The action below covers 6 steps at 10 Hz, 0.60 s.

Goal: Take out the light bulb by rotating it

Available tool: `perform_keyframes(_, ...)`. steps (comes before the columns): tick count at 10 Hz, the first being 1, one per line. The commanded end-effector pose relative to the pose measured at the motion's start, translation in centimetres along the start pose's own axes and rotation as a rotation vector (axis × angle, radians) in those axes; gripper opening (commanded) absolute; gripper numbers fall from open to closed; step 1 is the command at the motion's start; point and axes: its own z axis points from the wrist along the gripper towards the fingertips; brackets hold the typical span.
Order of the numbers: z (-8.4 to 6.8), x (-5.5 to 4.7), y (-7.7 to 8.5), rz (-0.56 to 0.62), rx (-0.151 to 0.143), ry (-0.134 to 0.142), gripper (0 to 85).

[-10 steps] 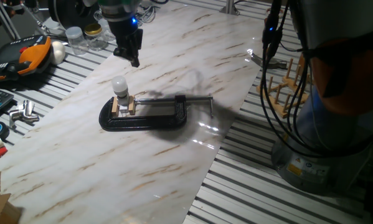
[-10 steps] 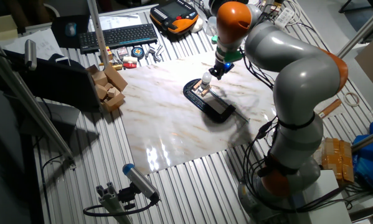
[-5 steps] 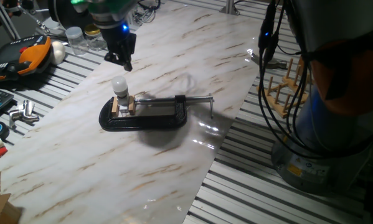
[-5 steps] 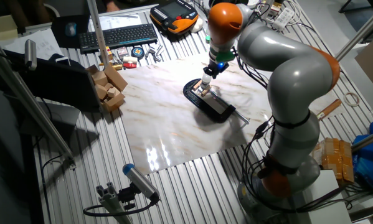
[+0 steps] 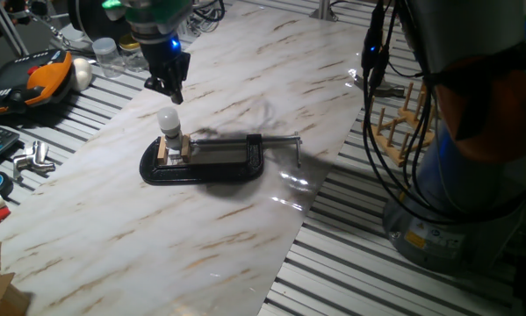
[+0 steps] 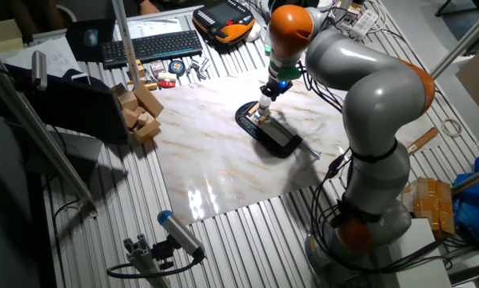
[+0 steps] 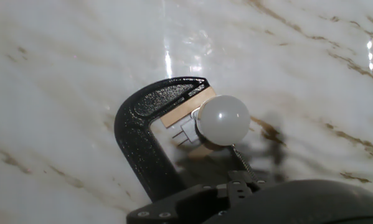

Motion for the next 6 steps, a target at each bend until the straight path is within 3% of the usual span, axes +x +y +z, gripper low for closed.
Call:
perform_keyframes(1,0.01,-0.01,-0.05,-0.004,-0.013,0.012,0.0)
perform_keyframes(4,0.01,-0.01,-0.05,-0.027,-0.015,0.007,0.0)
perform_keyframes(6,0.01,-0.01,-0.05,-0.041,-0.02,0.022,0.0)
